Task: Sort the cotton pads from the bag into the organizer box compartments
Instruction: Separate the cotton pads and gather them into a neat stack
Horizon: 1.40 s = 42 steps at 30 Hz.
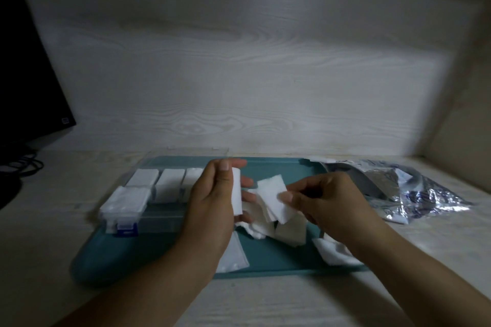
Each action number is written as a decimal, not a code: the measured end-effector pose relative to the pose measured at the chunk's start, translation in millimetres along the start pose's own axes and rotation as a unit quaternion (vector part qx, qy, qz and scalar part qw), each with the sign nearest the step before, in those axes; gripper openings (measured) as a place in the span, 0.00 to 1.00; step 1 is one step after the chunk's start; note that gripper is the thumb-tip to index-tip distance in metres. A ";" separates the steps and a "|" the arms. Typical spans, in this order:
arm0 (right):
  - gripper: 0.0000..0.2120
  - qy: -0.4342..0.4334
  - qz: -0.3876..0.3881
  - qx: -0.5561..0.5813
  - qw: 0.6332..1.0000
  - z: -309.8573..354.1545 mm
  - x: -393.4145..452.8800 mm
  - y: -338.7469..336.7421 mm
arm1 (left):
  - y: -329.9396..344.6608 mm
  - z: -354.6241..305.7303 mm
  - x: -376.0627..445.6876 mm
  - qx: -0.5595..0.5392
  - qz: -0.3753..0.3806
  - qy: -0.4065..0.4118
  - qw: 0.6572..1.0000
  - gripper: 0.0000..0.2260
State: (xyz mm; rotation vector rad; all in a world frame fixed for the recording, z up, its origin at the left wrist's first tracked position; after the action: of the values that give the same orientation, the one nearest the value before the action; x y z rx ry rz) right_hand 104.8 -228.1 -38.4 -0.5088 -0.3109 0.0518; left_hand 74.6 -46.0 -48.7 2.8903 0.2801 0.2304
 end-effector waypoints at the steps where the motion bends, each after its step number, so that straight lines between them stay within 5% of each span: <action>1: 0.09 -0.002 0.004 -0.072 0.997 -3.5 2.4 -2.3 | -1.2 -0.9 0.8 -0.001 -0.004 0.004 1.000 0.15; 4: 0.18 0.008 0.024 -0.253 0.967 -15.3 7.0 -3.9 | -2.5 -0.1 2.1 -0.016 -0.006 0.003 1.000 0.15; 6: 0.11 -0.013 0.022 -0.280 0.960 -11.3 8.0 -5.1 | -2.4 1.5 2.7 -0.019 -0.004 0.001 1.000 0.15; 8: 0.03 -0.041 0.003 -0.226 0.973 -1.6 8.6 -10.4 | -3.6 2.2 3.8 -0.028 -0.003 0.001 1.000 0.15; 13: 0.04 -0.014 -0.008 -0.080 0.997 2.2 6.0 -18.0 | -4.5 2.8 6.2 -0.039 -0.001 0.003 0.999 0.15; 17: 0.15 -0.013 0.014 -0.266 0.964 -8.4 6.8 -8.9 | -3.3 3.7 6.9 -0.042 0.004 0.001 0.999 0.15; 21: 0.03 -0.059 -0.004 -0.357 0.932 0.1 7.2 -12.7 | -3.4 2.7 6.0 -0.047 0.005 0.001 0.999 0.15; 23: 0.05 -0.078 -0.032 -0.278 0.957 6.1 9.1 -20.0 | -3.4 2.5 5.0 -0.045 0.005 0.001 0.999 0.15; 26: 0.07 -0.037 -0.031 -0.014 0.999 4.8 6.7 -23.6 | -2.3 2.3 4.0 -0.044 0.007 -0.002 0.999 0.15; 31: 0.06 0.044 0.051 0.279 0.958 5.2 -6.4 10.2 | 2.0 5.6 0.3 -0.059 0.014 -0.032 0.998 0.15; 37: 0.08 0.041 0.019 0.317 0.947 23.8 -26.7 34.1 | 19.4 21.1 -10.4 -0.165 0.053 -0.125 0.977 0.15; 42: 0.06 -0.016 -0.012 0.138 0.990 28.6 -28.1 30.3 | 25.9 22.8 -14.7 -0.189 0.084 -0.150 0.967 0.17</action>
State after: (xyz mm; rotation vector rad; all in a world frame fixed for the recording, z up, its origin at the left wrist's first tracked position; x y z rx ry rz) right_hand 70.2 -191.7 -37.4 -0.2288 -0.3361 0.0784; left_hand 68.8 -78.5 -66.4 2.5189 -0.0594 -0.1171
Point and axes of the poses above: each hand's wrist, its own x-axis towards the middle knuckle, its own y-axis out of the palm, z = x × y, the point moved 9 cm from there along x, towards the middle knuckle, and after that the axes turned 5 degrees about -y, right-handed, at the moved point
